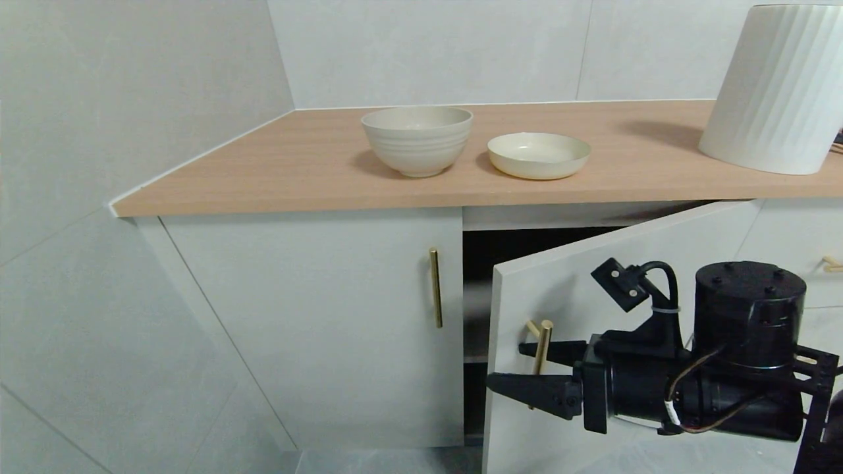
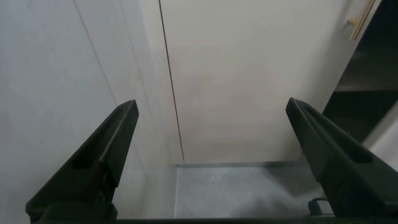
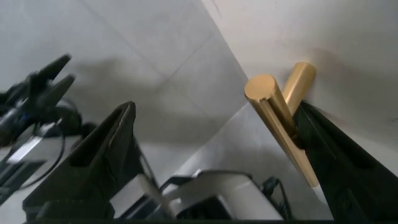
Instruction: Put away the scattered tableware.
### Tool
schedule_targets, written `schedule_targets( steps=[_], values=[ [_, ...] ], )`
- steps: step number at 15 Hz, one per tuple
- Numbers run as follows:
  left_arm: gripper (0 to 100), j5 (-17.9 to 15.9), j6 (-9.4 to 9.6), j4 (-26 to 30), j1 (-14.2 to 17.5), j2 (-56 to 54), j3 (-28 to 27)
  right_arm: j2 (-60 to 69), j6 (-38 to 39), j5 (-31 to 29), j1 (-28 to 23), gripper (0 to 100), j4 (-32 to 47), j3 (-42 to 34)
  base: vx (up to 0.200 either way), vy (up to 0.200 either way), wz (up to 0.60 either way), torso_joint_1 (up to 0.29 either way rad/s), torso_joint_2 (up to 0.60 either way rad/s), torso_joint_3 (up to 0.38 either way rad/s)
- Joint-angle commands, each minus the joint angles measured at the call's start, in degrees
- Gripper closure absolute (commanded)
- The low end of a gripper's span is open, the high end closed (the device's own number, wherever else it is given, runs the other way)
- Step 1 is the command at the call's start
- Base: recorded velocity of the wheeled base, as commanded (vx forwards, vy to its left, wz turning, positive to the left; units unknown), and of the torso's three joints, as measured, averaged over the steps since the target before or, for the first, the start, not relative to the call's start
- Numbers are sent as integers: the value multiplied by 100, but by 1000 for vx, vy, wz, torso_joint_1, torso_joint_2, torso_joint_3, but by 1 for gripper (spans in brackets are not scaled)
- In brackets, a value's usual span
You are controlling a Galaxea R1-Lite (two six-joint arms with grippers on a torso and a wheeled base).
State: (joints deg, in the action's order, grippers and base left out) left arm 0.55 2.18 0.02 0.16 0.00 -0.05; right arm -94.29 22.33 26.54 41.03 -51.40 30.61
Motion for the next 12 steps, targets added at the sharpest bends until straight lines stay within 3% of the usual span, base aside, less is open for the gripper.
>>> schedule_targets(
  steps=[1, 3, 5, 6, 7, 9, 12],
  values=[
    [0, -2, 54, -20, 2, 0, -57, 210, -1, 27, 19, 0, -37, -64, 0, 0, 0, 0, 0, 0],
    [0, -310, -51, 244, -16, 70, -751, 254, -10, 9, 19, 0, -46, -134, 0, 0, 0, 0, 0, 0],
    [0, -1136, -60, 894, -104, 844, -1744, 271, -10, -8, 19, 0, -37, -143, 0, 0, 0, 0, 0, 0],
    [0, -1233, -60, 973, -104, 1116, -1938, 271, -10, -8, 19, 0, -37, -143, 0, 0, 0, 0, 0, 0],
    [0, -1470, -25, 991, -104, 2092, -2562, 245, -10, 0, 19, 0, -37, -161, 0, 0, 0, 0, 0, 0],
    [0, -1707, -25, 982, -104, 3463, -3300, 218, -18, 9, 28, 0, -37, -169, 0, 0, 0, 0, 0, 0],
    [0, -2103, -69, 797, -192, 5405, -4073, 227, -18, 9, 19, 0, -37, -187, 0, 0, 0, 0, 0, 0]
  ],
)
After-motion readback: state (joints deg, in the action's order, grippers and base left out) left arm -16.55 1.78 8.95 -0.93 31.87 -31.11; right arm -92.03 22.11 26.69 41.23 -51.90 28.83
